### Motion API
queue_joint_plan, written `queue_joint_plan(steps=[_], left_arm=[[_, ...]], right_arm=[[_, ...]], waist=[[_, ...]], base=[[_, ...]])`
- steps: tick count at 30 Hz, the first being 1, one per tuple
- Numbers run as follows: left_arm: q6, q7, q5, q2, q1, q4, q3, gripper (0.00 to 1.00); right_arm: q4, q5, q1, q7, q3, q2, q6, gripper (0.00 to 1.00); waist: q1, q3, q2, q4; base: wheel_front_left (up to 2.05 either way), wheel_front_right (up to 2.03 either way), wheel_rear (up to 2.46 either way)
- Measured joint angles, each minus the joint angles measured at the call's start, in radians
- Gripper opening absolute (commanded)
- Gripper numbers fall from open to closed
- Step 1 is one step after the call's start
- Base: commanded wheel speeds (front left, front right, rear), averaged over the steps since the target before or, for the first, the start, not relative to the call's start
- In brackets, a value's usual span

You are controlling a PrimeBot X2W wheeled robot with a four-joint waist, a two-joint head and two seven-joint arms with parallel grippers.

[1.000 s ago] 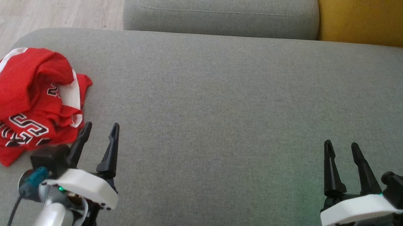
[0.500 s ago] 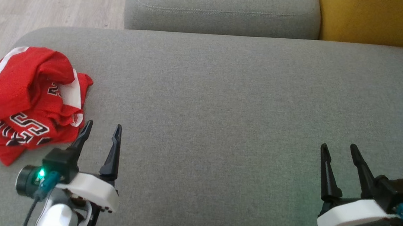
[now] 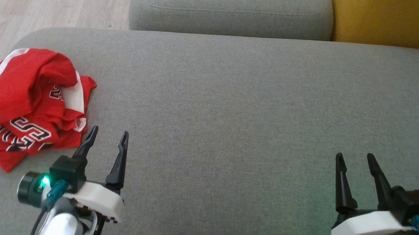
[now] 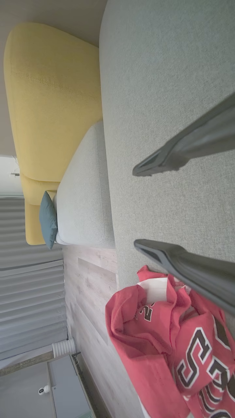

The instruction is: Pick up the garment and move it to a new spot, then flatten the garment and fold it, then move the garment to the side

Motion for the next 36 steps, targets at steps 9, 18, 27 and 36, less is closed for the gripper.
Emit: queue_joint_plan(steps=[9, 18, 27, 36], left_arm=[[0.001, 0.0, -0.001, 0.0, 0.0, 0.006, -0.001, 1.0], [0.009, 0.0, -0.001, 0.0, -0.001, 0.012, -0.005, 1.0], [0.019, 0.0, -0.012, 0.005, -0.004, 0.009, 0.015, 1.0], [0.036, 0.0, -0.017, 0.016, -0.001, -0.007, 0.048, 1.0]], right_arm=[[0.0, 0.006, 0.0, 0.0, -0.006, 0.001, 0.0, 1.0], [-0.026, 0.009, 0.0, 0.0, 0.002, 0.001, 0.0, 1.0], [-0.072, 0.009, 0.0, 0.018, 0.052, 0.001, 0.0, 1.0], [-0.102, 0.01, -0.001, 0.035, 0.092, 0.002, 0.0, 1.0]], waist=[[0.0, 0.003, 0.0, 0.005], [0.0, 0.003, 0.0, 0.056], [0.0, 0.006, 0.0, 0.187], [0.0, 0.01, 0.0, 0.331]], base=[[0.0, 0.0, 0.0], [0.0, 0.0, 0.0], [0.0, 0.0, 0.0], [0.0, 0.0, 0.0]])
